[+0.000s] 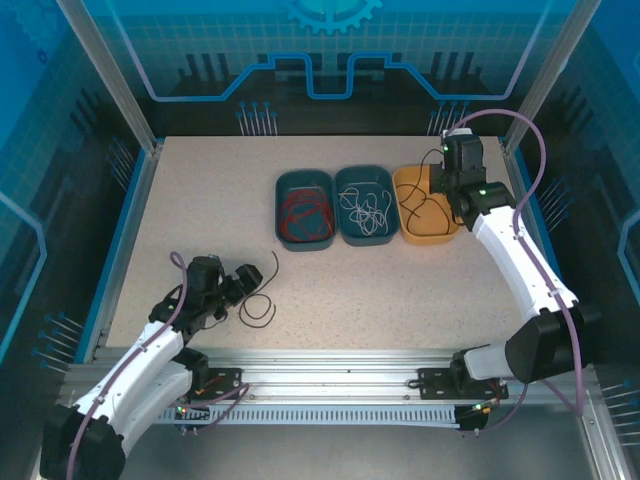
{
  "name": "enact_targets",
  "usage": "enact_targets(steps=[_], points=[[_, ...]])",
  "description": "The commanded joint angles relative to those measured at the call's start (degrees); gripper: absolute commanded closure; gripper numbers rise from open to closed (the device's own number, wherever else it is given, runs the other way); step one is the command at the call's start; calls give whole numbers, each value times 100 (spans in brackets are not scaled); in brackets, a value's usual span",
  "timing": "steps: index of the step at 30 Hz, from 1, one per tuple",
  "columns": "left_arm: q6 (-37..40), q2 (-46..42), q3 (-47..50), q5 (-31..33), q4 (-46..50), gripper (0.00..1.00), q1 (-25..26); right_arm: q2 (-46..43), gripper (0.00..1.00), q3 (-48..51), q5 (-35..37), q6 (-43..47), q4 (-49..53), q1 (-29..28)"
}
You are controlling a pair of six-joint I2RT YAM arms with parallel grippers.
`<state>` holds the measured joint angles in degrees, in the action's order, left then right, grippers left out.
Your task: Untangle the cables
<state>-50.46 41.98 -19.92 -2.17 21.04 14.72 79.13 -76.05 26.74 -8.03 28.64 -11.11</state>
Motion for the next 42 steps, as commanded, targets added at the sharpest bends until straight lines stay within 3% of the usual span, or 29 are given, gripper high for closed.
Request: enact_targets(steps=[1,26,42], points=[[80,-74,-100,98,146,1,-58,106,100,-15,-158,-278,-76,169],[3,-67,32,40,-3,1,-57,790,100,-14,-1022,-1434,-856,661],[10,-120,63,-2,8,1,-57,1055,100,425,-870,-1781,-1179,988]])
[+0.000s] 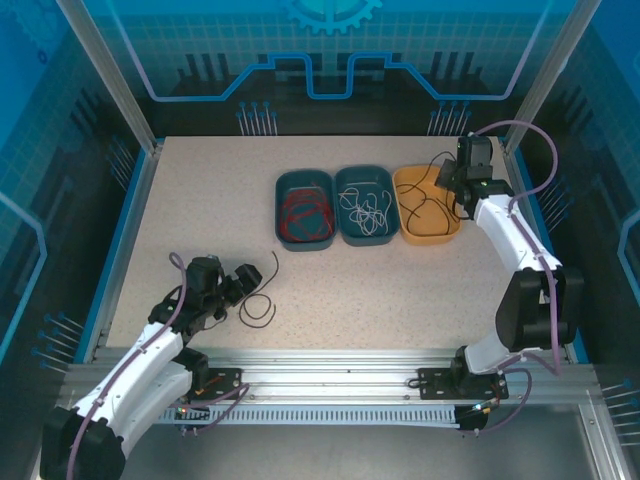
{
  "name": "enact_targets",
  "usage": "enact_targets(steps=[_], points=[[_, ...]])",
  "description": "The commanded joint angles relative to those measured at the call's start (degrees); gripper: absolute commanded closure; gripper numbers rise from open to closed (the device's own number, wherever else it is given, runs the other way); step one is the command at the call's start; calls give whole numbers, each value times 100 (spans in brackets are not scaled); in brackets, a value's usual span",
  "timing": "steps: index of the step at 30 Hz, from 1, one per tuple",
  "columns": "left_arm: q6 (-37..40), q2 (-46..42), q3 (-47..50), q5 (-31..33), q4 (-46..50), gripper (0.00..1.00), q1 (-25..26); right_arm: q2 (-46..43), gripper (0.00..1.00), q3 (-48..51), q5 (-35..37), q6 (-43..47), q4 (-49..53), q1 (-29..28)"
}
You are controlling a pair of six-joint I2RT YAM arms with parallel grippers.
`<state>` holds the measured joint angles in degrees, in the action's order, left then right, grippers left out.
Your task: Untangle the cables
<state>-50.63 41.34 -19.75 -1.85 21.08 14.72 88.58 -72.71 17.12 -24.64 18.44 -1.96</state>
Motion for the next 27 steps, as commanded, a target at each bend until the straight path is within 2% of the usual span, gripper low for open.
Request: enact_targets(steps=[1,8,13,22,27], points=[[19,-56,41,-35,3,1,-57,129,100,99,159,-134,-133,67],[22,-47,12,-44,5,1,-57,110,100,222,387,-136,-96,84],[22,-47,15,-44,1,1,-57,175,100,291,190,-105,-78,91],[45,26,1,-60,-35,1,-57,572,100,245,86,121,105,-15],[25,58,12,-53,-64,1,-57,1008,98,-92,25,356,397,-148]])
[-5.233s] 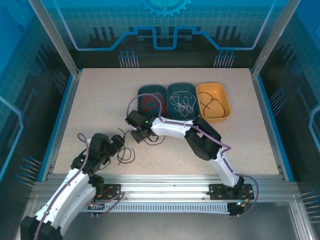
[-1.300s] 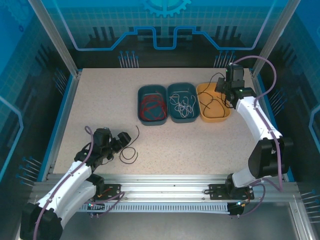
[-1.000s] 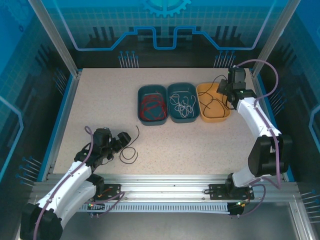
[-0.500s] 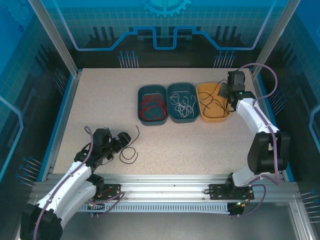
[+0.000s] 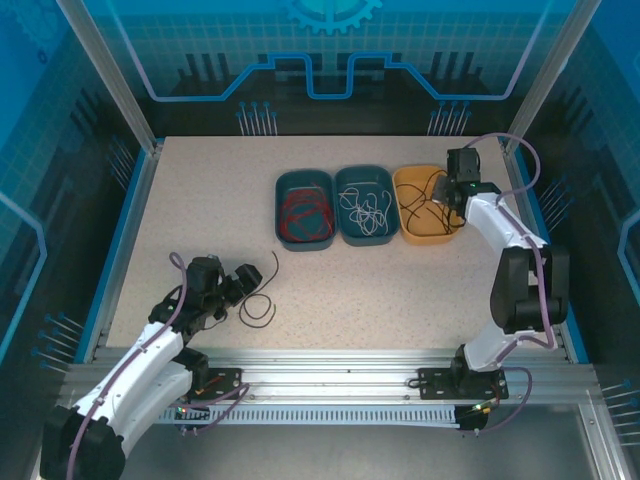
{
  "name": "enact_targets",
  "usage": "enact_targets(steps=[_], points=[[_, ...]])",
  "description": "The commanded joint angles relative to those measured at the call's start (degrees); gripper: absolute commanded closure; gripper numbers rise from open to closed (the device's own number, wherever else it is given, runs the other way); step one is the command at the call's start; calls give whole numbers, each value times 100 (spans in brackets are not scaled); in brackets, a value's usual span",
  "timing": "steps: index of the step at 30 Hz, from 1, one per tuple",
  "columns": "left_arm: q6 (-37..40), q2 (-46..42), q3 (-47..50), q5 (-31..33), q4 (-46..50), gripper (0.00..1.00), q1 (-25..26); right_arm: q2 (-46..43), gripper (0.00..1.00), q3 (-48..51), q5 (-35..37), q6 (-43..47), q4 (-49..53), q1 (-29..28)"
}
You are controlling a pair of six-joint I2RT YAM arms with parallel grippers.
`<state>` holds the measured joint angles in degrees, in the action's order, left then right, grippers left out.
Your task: Untangle the cables
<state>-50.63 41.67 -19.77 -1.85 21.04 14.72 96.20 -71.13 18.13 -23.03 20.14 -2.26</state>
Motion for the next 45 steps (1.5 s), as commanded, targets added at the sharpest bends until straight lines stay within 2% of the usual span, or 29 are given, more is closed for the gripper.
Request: enact_targets(steps=[1,16,24,28,31,36,45], points=[[19,25,22,-53,-51,1,-57,371,98,-357,-29,255,328,-158],[-7,-73,78,-42,5,1,-57,2009,95,-1815,574,830,1420,-415],[8,-80,78,-57,18,1,-57,2481,93,-2288,1149,1022,1730,-431],[-8,-115,94,-44,28,1,-57,2553,92,-2361,1174,1115,1756,-428],[-17,-150,113,-48,12,1,-57,2499,86,-2322,1119,1142,1732,-457],[-3,-155,82,-45,36,1,-57,2302,68,-2223,1146,1195,1640,-553],[-1,-167,70,-49,49,1,-57,1769,55,-2136,1177,1204,1651,-638]])
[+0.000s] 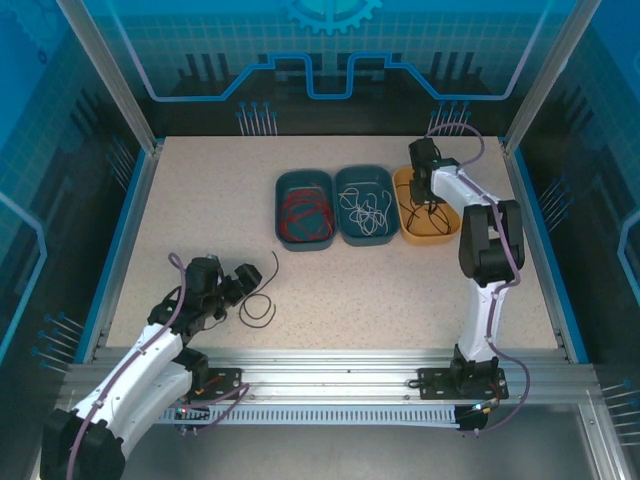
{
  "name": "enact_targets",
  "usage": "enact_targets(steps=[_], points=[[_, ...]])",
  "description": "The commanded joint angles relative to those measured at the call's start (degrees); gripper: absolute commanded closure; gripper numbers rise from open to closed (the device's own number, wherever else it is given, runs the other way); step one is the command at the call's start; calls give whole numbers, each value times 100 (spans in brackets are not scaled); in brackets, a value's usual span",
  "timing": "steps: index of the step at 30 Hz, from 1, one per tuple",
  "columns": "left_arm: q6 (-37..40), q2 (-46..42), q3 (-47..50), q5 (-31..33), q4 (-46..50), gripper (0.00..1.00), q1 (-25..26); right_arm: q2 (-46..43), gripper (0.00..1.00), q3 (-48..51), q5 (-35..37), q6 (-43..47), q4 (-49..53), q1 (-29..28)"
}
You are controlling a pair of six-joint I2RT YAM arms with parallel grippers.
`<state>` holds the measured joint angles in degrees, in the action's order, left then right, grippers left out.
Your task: Untangle the cables
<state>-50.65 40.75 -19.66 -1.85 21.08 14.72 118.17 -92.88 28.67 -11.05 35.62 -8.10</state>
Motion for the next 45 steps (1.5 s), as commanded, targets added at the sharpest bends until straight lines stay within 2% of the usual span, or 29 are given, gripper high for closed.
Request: enact_targets(steps=[1,7,12,17,22,27,34,38,45], points=[[2,-73,55,-44,38,1,-57,-504,54,48,107,6,112,-57],[-1,-85,46,-68,53,1,-57,-955,44,175,23,2,121,-102],[-72,-60,20,8,89,1,-57,-1402,36,343,-373,-70,130,-180],[-46,43,-30,47,86,1,-57,-2004,22,724,-802,-311,-2,-329],[-64,134,-90,140,87,1,-57,-2612,0,1154,-1040,-567,-84,-653],[-114,153,-91,275,142,1,-57,-2958,0,1395,-920,-785,31,-1306],[-215,-5,-91,454,408,1,-57,-3125,0,1506,-698,-1119,144,-2597],[-355,-201,-47,634,701,1,-57,-3010,0,1536,-780,-1198,38,-3302],[-428,-555,-29,909,1163,1,-77,-2499,9,1415,-1100,-659,-274,-4509]])
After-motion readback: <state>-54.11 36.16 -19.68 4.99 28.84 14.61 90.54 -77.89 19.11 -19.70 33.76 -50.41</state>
